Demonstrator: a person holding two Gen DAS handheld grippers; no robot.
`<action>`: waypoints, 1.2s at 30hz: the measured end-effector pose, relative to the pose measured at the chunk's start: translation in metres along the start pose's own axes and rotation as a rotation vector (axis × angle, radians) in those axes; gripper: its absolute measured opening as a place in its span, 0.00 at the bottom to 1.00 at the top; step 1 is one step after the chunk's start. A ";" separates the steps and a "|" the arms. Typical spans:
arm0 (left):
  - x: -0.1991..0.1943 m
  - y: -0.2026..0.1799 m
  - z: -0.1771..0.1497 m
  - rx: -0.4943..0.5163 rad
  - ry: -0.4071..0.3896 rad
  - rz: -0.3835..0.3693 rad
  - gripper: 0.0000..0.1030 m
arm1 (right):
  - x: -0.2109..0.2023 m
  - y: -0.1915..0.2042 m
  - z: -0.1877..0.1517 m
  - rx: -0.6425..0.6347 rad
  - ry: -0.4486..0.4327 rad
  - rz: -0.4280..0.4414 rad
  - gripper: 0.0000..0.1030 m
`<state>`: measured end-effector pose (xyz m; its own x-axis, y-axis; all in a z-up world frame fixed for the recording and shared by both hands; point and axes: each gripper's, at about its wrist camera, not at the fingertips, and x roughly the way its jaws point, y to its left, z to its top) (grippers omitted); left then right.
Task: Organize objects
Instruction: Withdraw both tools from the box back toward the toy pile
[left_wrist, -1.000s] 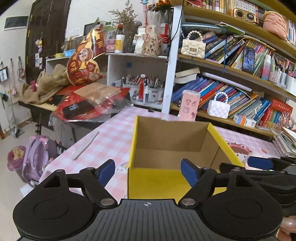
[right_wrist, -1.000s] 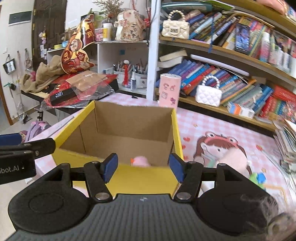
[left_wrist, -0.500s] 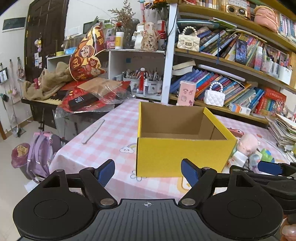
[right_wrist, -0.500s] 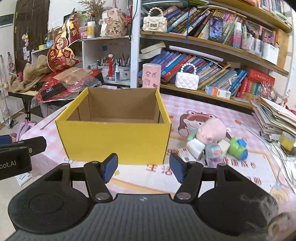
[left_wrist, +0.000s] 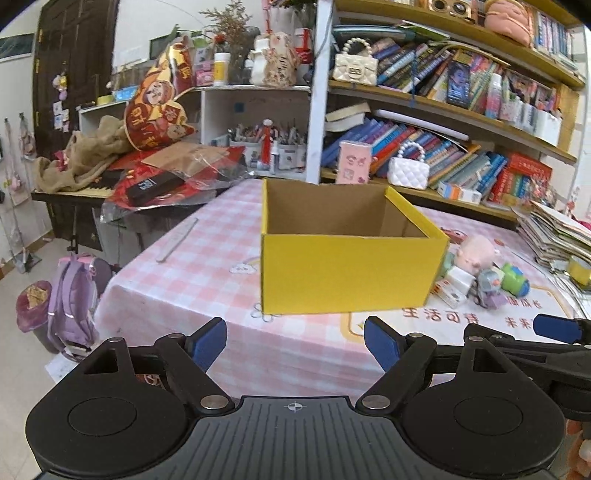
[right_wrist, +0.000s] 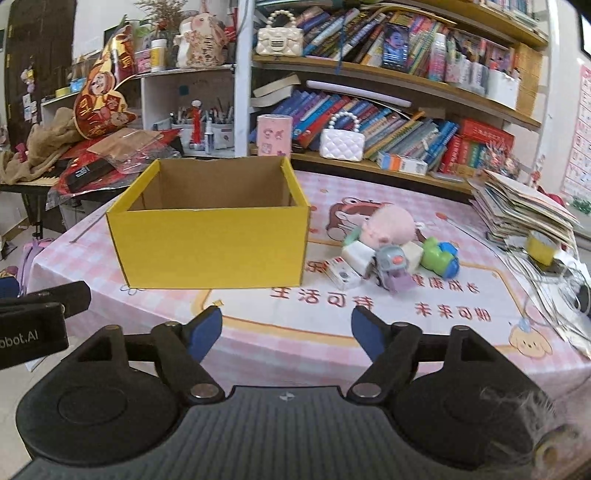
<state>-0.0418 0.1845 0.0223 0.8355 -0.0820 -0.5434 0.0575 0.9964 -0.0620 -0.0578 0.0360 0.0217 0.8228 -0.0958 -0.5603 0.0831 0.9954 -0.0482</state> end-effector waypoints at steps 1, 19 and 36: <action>0.000 -0.001 -0.001 0.003 0.002 -0.007 0.81 | -0.002 -0.002 -0.002 0.004 0.001 -0.005 0.77; 0.015 -0.048 0.000 0.079 0.041 -0.117 0.84 | -0.005 -0.051 -0.017 0.109 0.058 -0.114 0.89; 0.057 -0.118 0.012 0.130 0.101 -0.192 0.84 | 0.025 -0.122 -0.010 0.158 0.110 -0.193 0.88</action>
<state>0.0057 0.0622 0.0089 0.7442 -0.2651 -0.6131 0.2853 0.9561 -0.0671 -0.0525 -0.0875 0.0054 0.7181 -0.2733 -0.6401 0.3258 0.9447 -0.0379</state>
